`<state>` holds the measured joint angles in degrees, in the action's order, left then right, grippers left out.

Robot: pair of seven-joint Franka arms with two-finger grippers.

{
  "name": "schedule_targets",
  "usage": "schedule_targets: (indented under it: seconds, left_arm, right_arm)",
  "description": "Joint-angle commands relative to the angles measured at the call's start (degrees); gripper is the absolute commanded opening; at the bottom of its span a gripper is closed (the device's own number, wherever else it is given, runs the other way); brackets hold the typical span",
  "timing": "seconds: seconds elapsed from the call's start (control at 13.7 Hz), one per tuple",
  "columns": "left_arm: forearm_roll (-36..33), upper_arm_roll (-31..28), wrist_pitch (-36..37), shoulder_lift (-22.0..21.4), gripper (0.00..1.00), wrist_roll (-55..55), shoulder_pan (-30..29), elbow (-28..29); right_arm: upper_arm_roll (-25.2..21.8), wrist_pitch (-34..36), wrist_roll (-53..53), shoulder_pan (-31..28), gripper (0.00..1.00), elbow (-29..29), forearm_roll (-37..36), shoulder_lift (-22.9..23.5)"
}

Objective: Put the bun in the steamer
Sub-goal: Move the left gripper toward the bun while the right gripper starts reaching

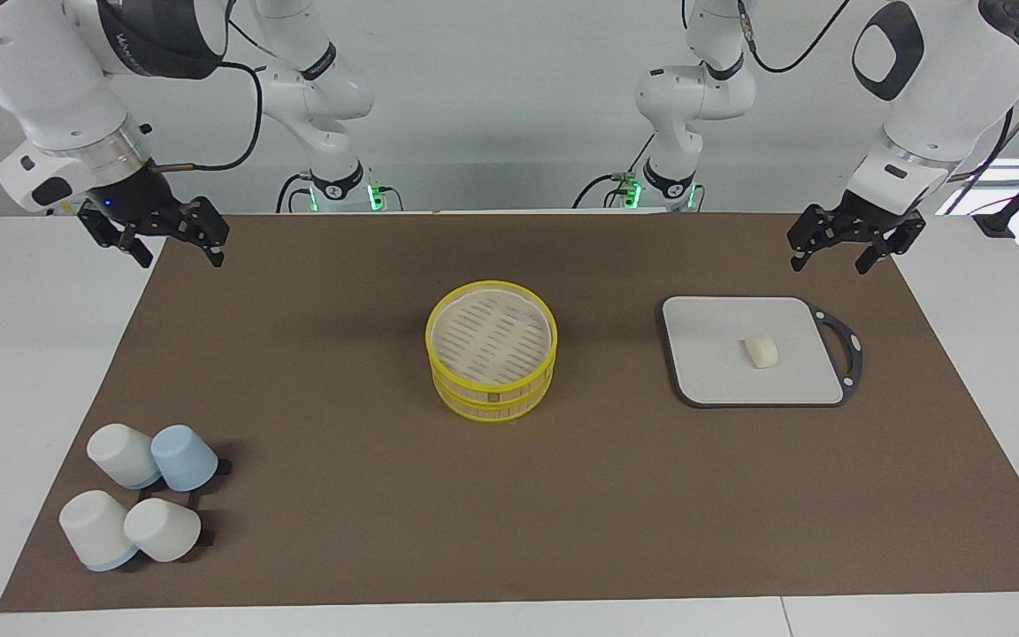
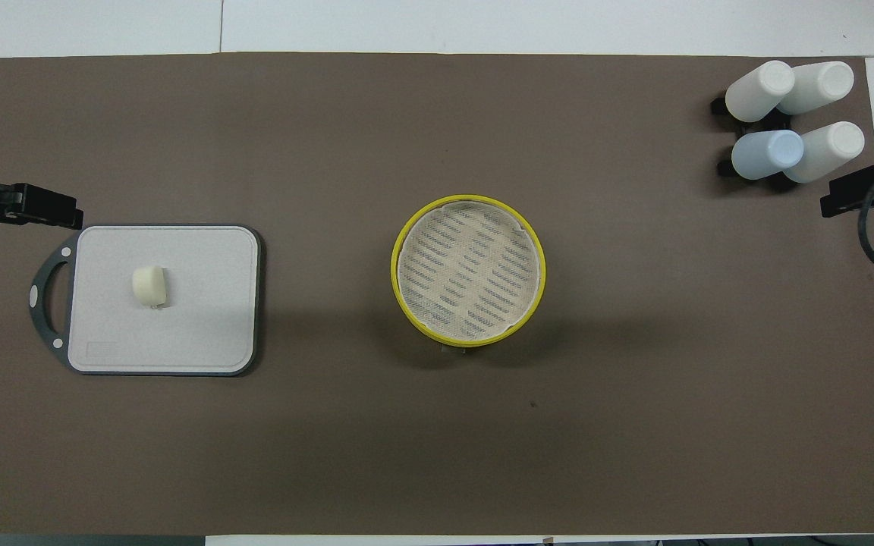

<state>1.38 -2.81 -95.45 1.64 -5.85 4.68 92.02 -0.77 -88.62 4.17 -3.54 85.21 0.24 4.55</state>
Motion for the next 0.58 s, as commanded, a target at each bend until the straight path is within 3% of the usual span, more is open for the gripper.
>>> schedule_targets:
  seconds: [0.0, 0.51]
  left_arm:
    - [0.6, -0.2, -0.1, 0.0, 1.0, 0.1, -0.1, -0.3]
    - [0.5, -0.2, -0.5, -1.2, 1.0, 0.2, -0.1, 1.9]
  right_arm:
    - [0.6, 0.6, 2.3, -0.7, 1.0, 0.8, -0.9, -0.9]
    - [0.8, 1.8, 1.7, -0.7, 1.0, 2.8, -0.1, -2.2]
